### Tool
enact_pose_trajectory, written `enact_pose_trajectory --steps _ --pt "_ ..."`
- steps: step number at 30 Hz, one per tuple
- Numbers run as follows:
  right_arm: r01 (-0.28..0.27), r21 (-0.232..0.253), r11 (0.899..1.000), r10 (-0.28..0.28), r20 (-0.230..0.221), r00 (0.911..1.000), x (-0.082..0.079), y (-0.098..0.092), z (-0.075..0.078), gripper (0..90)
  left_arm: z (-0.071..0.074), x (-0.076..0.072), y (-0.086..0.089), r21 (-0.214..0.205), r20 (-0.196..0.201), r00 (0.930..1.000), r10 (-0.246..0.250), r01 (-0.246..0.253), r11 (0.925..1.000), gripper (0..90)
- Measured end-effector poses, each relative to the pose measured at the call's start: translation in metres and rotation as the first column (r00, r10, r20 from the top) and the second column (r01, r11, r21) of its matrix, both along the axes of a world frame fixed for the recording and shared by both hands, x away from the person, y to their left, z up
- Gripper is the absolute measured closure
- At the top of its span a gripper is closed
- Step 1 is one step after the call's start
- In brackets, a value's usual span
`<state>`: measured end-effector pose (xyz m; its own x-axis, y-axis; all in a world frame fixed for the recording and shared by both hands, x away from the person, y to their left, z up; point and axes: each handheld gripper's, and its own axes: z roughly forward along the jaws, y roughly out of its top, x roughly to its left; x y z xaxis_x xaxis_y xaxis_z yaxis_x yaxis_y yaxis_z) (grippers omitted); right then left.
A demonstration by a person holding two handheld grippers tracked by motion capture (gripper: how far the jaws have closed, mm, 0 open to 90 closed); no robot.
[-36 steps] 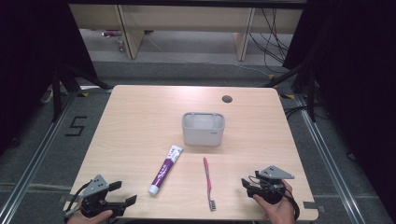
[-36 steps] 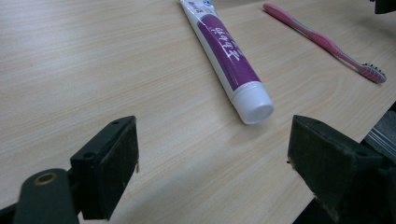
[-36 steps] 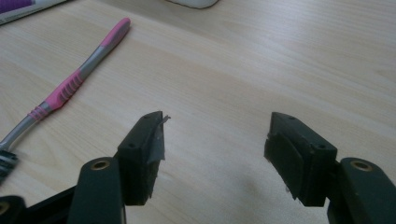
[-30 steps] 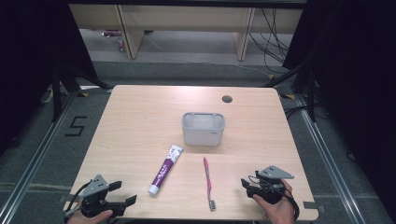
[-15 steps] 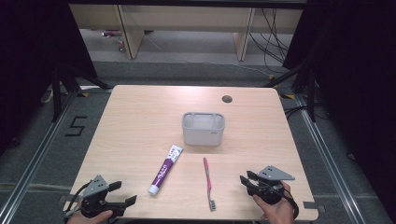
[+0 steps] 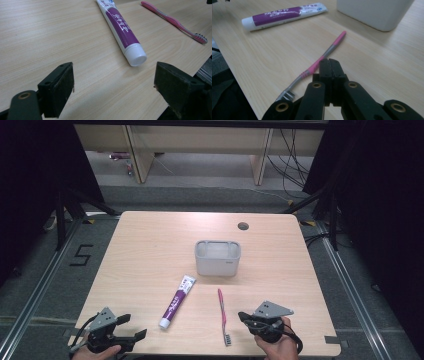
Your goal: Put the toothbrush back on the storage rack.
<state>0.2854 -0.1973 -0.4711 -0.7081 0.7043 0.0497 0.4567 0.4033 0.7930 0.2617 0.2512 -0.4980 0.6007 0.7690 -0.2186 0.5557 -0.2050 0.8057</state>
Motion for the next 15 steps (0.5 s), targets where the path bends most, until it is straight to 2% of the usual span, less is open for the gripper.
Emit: enact_pose_trajectory --steps 4,6,8,9,12,15 --pt "-0.019 -0.015 1.0 0.019 -0.021 0.9996 0.002 0.013 -0.002 90.0 0.0 0.0 0.0 0.0 -0.001 1.0 0.0 0.0 1.0 16.0" --pt "-0.036 -0.028 0.999 0.035 -0.015 0.9993 0.004 0.017 -0.003 90.0 0.0 0.0 0.0 0.0 -0.002 1.0 0.004 -0.004 1.0 15.9" --pt "-0.045 -0.028 0.999 0.044 -0.04 0.9982 0.004 0.022 -0.005 90.0 0.0 0.0 0.0 0.004 -0.002 1.0 0.001 -0.001 1.0 16.0" --pt "-0.054 -0.034 0.998 0.053 -0.037 0.9979 0.005 0.024 -0.006 90.0 0.0 0.0 0.0 0.002 -0.002 1.0 0.002 -0.002 1.0 15.9" --pt "-0.093 -0.043 0.995 0.091 -0.047 0.9947 0.005 0.035 -0.01 90.0 0.0 0.0 0.0 0.002 -0.002 1.0 0.002 -0.002 1.0 15.9" --pt "-0.116 -0.057 0.992 0.111 -0.077 0.9908 0.006 0.045 -0.014 90.0 0.0 0.0 0.0 0.008 -0.004 1.0 0.001 -0.001 1.0 16.0"
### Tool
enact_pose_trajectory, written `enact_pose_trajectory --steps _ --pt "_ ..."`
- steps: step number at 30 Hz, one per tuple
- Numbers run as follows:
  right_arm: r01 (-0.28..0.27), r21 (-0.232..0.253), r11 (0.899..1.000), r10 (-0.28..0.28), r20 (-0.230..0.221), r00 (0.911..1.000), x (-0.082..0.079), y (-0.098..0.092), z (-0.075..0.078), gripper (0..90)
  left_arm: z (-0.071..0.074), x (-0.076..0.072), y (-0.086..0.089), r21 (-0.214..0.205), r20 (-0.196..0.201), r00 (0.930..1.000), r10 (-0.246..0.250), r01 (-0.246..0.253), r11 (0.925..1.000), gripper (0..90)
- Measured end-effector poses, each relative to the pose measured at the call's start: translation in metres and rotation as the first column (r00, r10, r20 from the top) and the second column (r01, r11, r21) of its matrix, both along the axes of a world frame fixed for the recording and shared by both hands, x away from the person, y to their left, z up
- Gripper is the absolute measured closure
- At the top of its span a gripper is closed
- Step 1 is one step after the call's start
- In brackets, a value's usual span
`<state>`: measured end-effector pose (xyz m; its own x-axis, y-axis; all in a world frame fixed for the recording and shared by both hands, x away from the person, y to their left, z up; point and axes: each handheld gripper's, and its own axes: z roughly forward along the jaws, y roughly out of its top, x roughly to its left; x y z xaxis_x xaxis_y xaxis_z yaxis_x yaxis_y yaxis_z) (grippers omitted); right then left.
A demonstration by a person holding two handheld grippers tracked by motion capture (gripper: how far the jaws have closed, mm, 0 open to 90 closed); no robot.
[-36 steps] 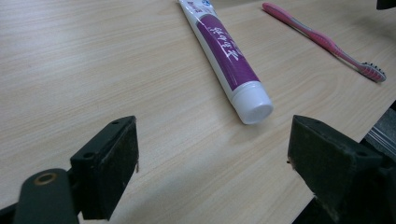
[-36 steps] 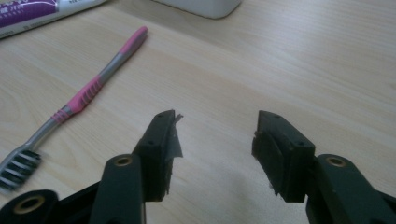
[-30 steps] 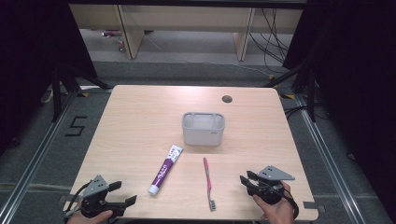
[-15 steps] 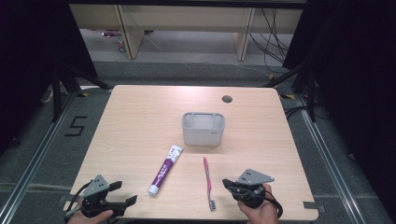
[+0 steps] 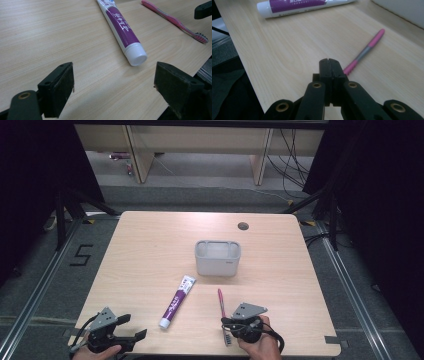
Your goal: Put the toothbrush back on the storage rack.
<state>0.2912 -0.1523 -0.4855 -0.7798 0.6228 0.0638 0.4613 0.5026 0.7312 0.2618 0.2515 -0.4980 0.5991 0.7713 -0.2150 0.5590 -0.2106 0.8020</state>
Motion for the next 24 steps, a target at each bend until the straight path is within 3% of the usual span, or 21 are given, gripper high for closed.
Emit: enact_pose_trajectory --steps 6,15,23,24 --pt "-0.031 -0.048 0.998 0.03 -0.017 0.9994 0.004 0.011 -0.009 90.0 0.0 0.0 0.0 -0.001 0.002 1.0 0.0 0.0 1.0 16.0" --pt "-0.047 -0.078 0.996 0.044 -0.047 0.9979 0.005 0.013 -0.016 90.0 0.0 -0.001 -0.001 0.001 0.002 1.0 0.004 -0.004 1.0 15.9" --pt "-0.06 -0.109 0.992 0.054 -0.053 0.9971 0.004 0.012 -0.017 90.0 -0.001 0.0 -0.002 -0.011 0.008 1.0 0.003 -0.003 0.9999 15.9" --pt "-0.051 -0.109 0.993 0.047 -0.035 0.9983 0.005 0.012 -0.019 90.0 0.0 0.0 -0.001 -0.008 0.003 1.0 0.001 -0.001 1.0 16.0"
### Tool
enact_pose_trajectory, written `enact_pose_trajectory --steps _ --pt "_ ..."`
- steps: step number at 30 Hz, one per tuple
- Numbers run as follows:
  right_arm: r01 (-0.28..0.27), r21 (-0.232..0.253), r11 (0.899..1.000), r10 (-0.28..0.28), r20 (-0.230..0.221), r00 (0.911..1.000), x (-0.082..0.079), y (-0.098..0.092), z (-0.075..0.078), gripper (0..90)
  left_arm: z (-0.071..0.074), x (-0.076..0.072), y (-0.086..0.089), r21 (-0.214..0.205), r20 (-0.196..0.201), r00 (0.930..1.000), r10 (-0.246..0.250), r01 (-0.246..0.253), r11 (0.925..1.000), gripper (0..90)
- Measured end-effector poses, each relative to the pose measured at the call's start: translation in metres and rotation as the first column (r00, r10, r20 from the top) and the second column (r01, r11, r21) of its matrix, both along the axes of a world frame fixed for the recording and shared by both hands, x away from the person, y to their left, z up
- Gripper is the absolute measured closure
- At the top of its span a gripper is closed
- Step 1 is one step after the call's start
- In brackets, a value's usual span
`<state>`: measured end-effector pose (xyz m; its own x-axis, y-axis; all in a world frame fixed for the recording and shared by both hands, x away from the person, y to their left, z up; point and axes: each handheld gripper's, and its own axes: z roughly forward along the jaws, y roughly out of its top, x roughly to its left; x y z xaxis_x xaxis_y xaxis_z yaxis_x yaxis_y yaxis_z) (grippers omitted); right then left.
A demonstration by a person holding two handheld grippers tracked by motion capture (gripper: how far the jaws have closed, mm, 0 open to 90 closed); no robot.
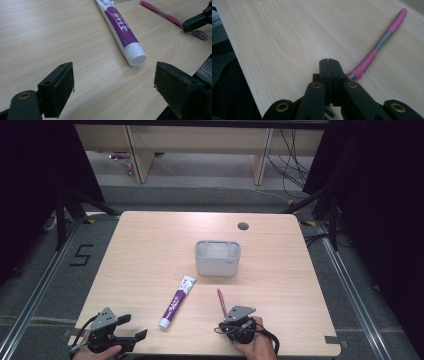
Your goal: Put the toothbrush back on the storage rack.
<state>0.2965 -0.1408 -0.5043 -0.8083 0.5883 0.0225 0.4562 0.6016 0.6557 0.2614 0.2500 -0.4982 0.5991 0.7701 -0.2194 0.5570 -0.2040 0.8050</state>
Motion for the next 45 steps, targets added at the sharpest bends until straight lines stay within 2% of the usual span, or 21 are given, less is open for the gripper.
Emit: enact_pose_trajectory --steps 2,3,6,7,8,11,14,19,21,22,23,24,25,28,29,33,39,40,41,43,45 --pt "-0.004 -0.007 1.0 0.004 -0.016 0.9999 0.001 -0.003 0.001 90.0 0.0 0.0 0.0 -0.001 0.003 1.0 -0.002 0.002 1.0 15.9" --pt "0.011 -0.003 1.0 -0.011 -0.003 0.9999 0.001 -0.005 0.001 90.0 0.0 0.0 0.0 -0.003 0.003 1.0 -0.002 0.002 1.0 16.0" --pt "0.014 -0.001 1.0 -0.014 -0.004 0.9999 0.003 -0.011 0.001 90.0 0.0 -0.001 -0.001 -0.002 0.001 1.0 0.0 0.0 1.0 16.0" --pt "0.027 -0.018 0.999 -0.027 -0.013 0.9995 0.002 -0.014 0.003 90.0 0.0 -0.001 -0.001 0.004 -0.001 1.0 -0.001 0.001 1.0 15.9" --pt "0.033 -0.005 0.999 -0.033 -0.008 0.9994 0.002 -0.015 0.002 90.0 0.0 0.0 -0.001 -0.006 0.008 1.0 0.0 0.001 1.0 16.0" --pt "0.023 -0.004 1.0 -0.023 -0.008 0.9997 0.004 -0.019 0.002 90.0 0.001 -0.001 -0.001 0.005 -0.001 1.0 0.0 0.0 1.0 16.0" --pt "0.039 -0.03 0.999 -0.04 -0.013 0.9991 0.004 -0.022 0.004 90.0 0.001 -0.001 -0.001 0.005 -0.002 1.0 0.0 0.0 1.0 16.0" --pt "0.067 -0.022 0.997 -0.067 0.001 0.9977 0.006 -0.032 0.005 90.0 0.001 -0.001 0.0 0.008 0.0 1.0 -0.004 0.004 1.0 15.9" --pt "0.067 -0.024 0.997 -0.068 -0.006 0.9977 0.007 -0.038 0.005 90.0 0.0 -0.001 0.0 0.004 0.001 0.9999 -0.011 0.011 0.9999 16.0" --pt "0.093 -0.016 0.996 -0.093 -0.016 0.9955 0.006 -0.041 0.005 90.0 0.0 -0.001 0.0 0.005 0.0 1.0 -0.01 0.01 0.9999 16.0" --pt "0.074 -0.033 0.997 -0.074 -0.008 0.9972 0.007 -0.045 0.007 90.0 0.001 -0.001 0.0 0.009 0.0 1.0 -0.006 0.006 0.9999 16.0" --pt "0.111 -0.024 0.994 -0.112 -0.024 0.9935 0.005 -0.048 0.008 90.0 0.0 0.0 -0.001 -0.006 0.01 0.9999 -0.005 0.005 1.0 16.0" --pt "0.128 -0.032 0.991 -0.128 -0.009 0.9917 0.005 -0.05 0.008 90.0 0.0 0.0 -0.001 -0.002 0.003 1.0 -0.007 0.007 1.0 16.0" --pt "0.155 -0.036 0.987 -0.156 -0.013 0.9877 0.006 -0.056 0.008 90.0 0.0 -0.001 -0.001 0.001 0.001 0.9999 -0.01 0.01 0.9999 16.0" --pt "0.151 -0.043 0.988 -0.152 0.002 0.9885 0.008 -0.059 0.008 90.0 0.0 0.0 -0.001 0.002 0.0 0.9999 -0.013 0.013 0.9999 16.0" --pt "0.172 -0.049 0.984 -0.173 -0.018 0.9847 0.01 -0.064 0.01 90.0 0.0 0.0 -0.001 -0.001 0.001 1.0 -0.007 0.007 1.0 16.0" --pt "0.165 -0.048 0.985 -0.164 0.023 0.9862 0.022 -0.069 0.006 90.0 0.0 0.0 -0.001 0.0 0.001 0.9999 -0.01 0.01 0.9999 16.0" --pt "0.208 -0.052 0.977 -0.209 -0.011 0.9779 0.02 -0.069 0.008 90.0 0.0 0.0 -0.001 0.001 0.003 0.9999 -0.012 0.012 0.9999 16.1" --pt "0.207 -0.057 0.977 -0.208 -0.019 0.9779 0.021 -0.07 0.009 90.0 0.0 0.0 -0.001 0.002 0.003 0.9999 -0.012 0.012 0.9999 16.1" --pt "0.198 -0.064 0.978 -0.196 0.026 0.9802 0.026 -0.073 0.007 90.0 0.0 0.0 -0.001 0.0 0.001 1.0 -0.009 0.009 1.0 16.1" --pt "0.226 -0.064 0.972 -0.226 0.01 0.9741 0.028 -0.074 0.007 90.0 0.0 0.0 -0.001 -0.001 0.0 0.9999 -0.01 0.01 0.9999 16.1"
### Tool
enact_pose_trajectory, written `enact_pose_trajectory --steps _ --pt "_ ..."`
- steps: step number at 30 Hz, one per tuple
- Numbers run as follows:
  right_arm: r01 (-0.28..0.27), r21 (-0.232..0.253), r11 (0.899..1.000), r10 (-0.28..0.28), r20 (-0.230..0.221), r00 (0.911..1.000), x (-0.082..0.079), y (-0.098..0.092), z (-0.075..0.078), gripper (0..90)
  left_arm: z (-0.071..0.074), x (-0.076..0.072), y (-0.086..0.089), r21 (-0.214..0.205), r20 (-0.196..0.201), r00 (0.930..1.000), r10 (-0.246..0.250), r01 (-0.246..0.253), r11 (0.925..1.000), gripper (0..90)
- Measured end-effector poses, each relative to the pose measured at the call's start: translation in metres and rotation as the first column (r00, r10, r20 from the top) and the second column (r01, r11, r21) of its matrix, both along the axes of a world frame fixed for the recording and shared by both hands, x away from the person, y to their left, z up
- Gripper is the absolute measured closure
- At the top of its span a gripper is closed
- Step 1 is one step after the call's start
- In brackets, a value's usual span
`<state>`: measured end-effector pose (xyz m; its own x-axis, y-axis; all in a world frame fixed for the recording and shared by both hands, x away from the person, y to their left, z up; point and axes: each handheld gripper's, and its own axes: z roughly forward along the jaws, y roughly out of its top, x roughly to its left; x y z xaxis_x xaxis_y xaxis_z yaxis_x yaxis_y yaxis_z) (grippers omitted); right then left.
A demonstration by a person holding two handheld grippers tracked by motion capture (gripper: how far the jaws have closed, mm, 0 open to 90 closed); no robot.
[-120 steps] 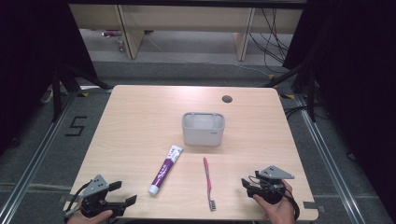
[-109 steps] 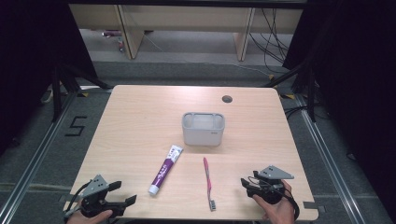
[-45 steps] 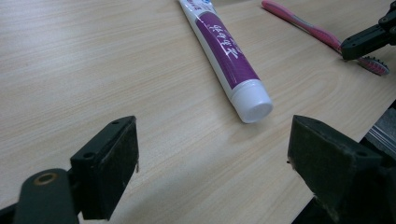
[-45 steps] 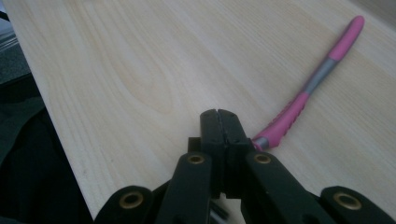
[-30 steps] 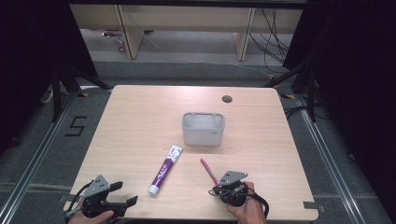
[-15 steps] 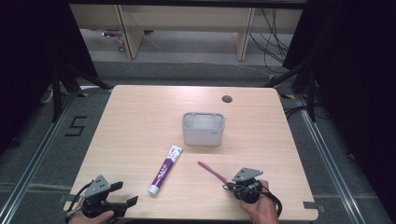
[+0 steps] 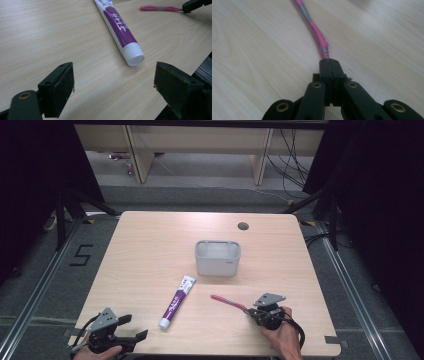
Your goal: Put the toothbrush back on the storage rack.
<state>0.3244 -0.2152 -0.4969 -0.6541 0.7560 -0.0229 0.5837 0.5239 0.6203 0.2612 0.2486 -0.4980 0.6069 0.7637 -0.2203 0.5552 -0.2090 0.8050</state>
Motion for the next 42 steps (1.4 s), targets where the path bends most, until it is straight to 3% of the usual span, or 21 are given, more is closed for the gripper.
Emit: enact_pose_trajectory --steps 7,10,14,18,19,20,21,26,31,42 --pt "0.01 -0.017 1.0 -0.01 0.011 0.9999 0.013 -0.008 -0.001 90.0 0.0 0.0 0.0 0.001 0.0 1.0 0.003 -0.003 1.0 16.1" --pt "0.038 -0.016 0.999 -0.038 -0.004 0.9993 0.018 -0.009 -0.001 90.0 0.0 0.0 0.0 0.002 0.0 1.0 0.001 -0.001 1.0 16.1" --pt "0.045 -0.027 0.999 -0.045 0.014 0.9989 0.026 -0.011 -0.002 90.0 0.0 0.0 0.0 0.004 -0.003 1.0 0.003 -0.003 1.0 16.1" --pt "0.072 -0.024 0.997 -0.072 -0.005 0.9974 0.033 -0.01 -0.001 90.0 0.0 0.0 0.0 0.008 -0.004 1.0 0.004 -0.004 1.0 16.1" --pt "0.054 -0.034 0.998 -0.054 0.021 0.9983 0.038 -0.012 -0.002 90.0 -0.001 0.0 0.0 0.005 -0.002 1.0 0.003 -0.003 1.0 16.1" --pt "0.063 -0.032 0.997 -0.063 0.008 0.998 0.039 -0.011 -0.001 90.0 -0.001 0.0 0.0 0.007 -0.002 1.0 0.0 0.0 1.0 16.1" --pt "0.058 -0.035 0.998 -0.058 0.025 0.998 0.042 -0.012 -0.002 90.0 -0.001 0.0 0.0 0.004 -0.003 1.0 0.001 -0.001 1.0 16.1" --pt "0.076 -0.023 0.997 -0.076 0.007 0.9971 0.053 -0.011 -0.002 90.0 0.0 0.0 -0.001 0.011 -0.003 1.0 0.006 -0.006 0.9999 16.1" --pt "0.067 -0.049 0.997 -0.065 0.038 0.9972 0.062 -0.008 -0.001 90.0 -0.001 0.0 0.0 0.007 -0.002 1.0 -0.001 0.001 1.0 16.1" --pt "0.08 -0.032 0.996 -0.079 0.032 0.9964 0.081 -0.001 0.002 90.0 -0.001 -0.001 -0.001 0.011 -0.001 1.0 0.004 -0.004 0.9999 16.1"
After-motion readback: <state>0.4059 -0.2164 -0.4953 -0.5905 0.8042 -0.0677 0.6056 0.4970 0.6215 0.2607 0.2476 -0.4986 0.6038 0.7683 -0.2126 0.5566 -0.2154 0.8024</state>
